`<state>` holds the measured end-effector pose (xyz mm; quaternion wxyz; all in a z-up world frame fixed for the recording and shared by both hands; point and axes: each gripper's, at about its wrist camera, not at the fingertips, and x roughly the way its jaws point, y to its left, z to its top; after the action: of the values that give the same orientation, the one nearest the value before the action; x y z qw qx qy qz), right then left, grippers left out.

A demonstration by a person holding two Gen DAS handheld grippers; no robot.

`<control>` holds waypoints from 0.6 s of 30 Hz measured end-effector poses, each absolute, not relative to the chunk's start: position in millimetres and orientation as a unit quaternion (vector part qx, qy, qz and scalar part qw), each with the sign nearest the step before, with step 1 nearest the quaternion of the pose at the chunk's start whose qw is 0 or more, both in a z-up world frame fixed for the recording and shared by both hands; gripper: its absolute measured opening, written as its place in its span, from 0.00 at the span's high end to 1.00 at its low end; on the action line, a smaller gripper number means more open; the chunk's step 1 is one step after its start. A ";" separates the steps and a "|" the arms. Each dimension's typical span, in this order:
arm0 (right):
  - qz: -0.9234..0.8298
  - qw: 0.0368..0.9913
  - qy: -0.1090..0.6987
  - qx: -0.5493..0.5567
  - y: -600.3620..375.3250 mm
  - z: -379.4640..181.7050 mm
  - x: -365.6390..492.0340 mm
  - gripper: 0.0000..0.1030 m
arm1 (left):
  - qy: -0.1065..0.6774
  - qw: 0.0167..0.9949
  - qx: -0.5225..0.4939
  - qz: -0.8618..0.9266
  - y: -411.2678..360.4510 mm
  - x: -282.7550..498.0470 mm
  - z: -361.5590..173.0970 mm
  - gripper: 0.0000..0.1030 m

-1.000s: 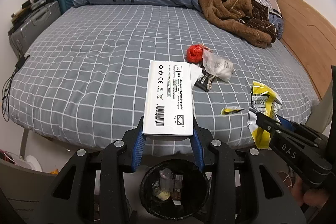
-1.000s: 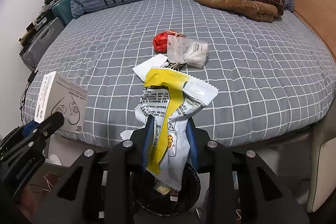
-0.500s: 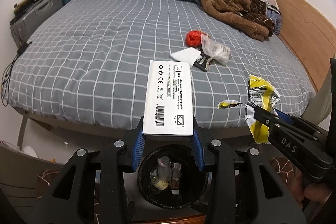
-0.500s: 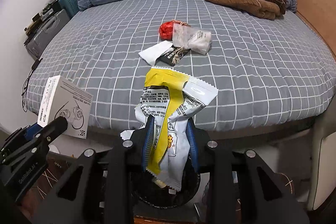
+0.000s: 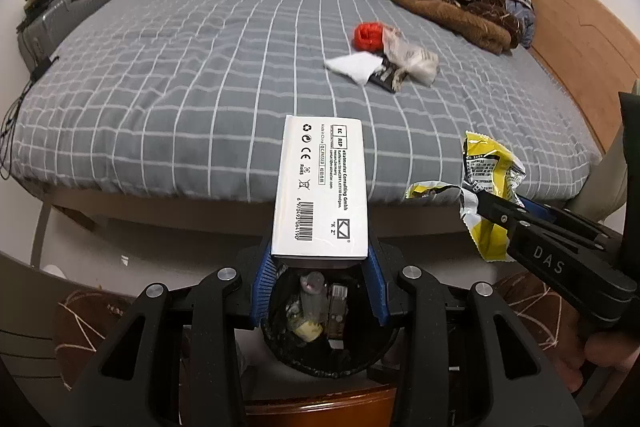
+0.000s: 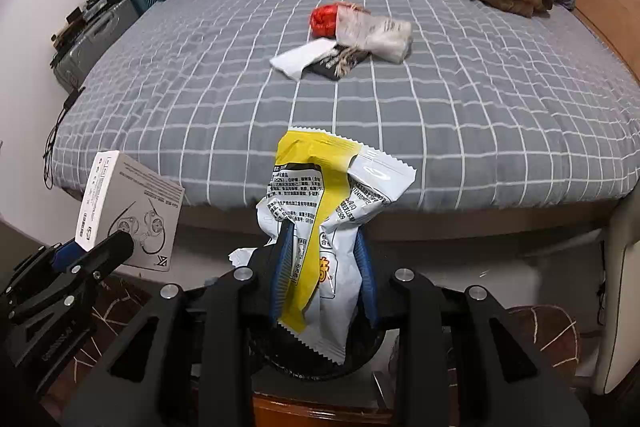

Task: Collect trash
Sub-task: 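Carry the white box and yellow snack bag off the bed over the bin, then lower both tools over the black bin holding the box and snack bag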

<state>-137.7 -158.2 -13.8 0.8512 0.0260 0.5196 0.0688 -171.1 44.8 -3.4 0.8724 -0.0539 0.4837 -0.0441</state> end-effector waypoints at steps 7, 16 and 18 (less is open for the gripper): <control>0.073 0.838 0.540 0.024 -155.0 -40.7 -144.9 0.72 | 0.508 0.859 -0.051 -0.037 48.3 -178.2 -34.9 0.63; 0.074 0.820 0.567 0.022 -149.9 -79.6 -147.4 0.72 | 0.540 0.840 -0.051 -0.026 53.9 -178.6 -79.1 0.63; 0.076 0.816 0.573 0.020 -147.8 -89.7 -147.8 0.72 | 0.546 0.836 -0.050 -0.024 54.2 -177.4 -89.5 0.63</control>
<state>-147.8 -147.8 -89.7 0.8156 0.0204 0.5733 0.0756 -177.4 54.2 -89.5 0.8356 -0.0501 0.5465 -0.0239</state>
